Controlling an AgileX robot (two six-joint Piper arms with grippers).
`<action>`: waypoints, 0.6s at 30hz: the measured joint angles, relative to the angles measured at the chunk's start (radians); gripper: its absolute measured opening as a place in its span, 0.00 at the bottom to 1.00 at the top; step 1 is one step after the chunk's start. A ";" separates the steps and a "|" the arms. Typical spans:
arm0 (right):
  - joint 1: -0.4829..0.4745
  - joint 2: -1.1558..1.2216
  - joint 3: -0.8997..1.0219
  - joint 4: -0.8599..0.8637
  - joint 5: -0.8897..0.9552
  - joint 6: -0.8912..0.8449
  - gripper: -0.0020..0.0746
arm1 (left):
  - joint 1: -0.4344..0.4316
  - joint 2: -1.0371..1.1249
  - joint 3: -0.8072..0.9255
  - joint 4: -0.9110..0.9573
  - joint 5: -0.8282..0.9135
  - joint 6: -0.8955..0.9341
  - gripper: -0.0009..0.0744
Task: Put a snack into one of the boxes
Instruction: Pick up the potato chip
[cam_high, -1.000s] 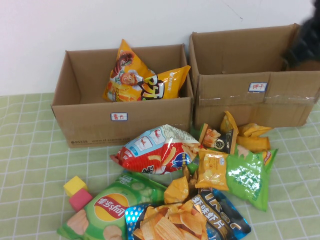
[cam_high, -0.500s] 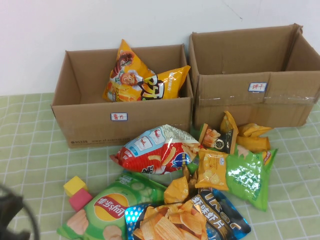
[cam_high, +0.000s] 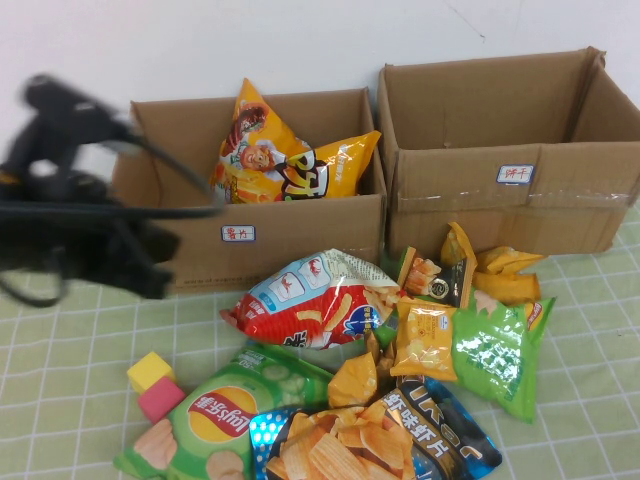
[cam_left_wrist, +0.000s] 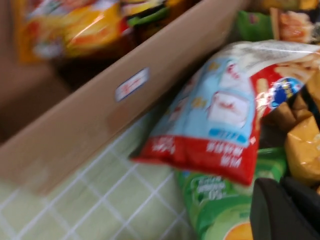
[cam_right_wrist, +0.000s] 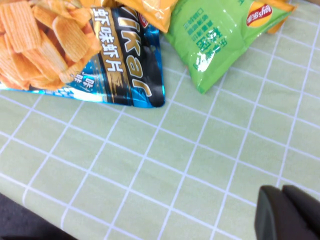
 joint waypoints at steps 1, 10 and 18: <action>0.000 -0.013 0.004 0.001 0.000 0.000 0.02 | -0.040 0.023 -0.022 0.028 0.000 -0.014 0.01; 0.000 -0.036 0.015 0.003 -0.015 0.000 0.02 | -0.366 0.263 -0.180 0.606 -0.012 -0.398 0.10; 0.000 -0.036 0.020 0.003 -0.023 0.000 0.02 | -0.523 0.496 -0.317 0.879 0.026 -0.588 0.83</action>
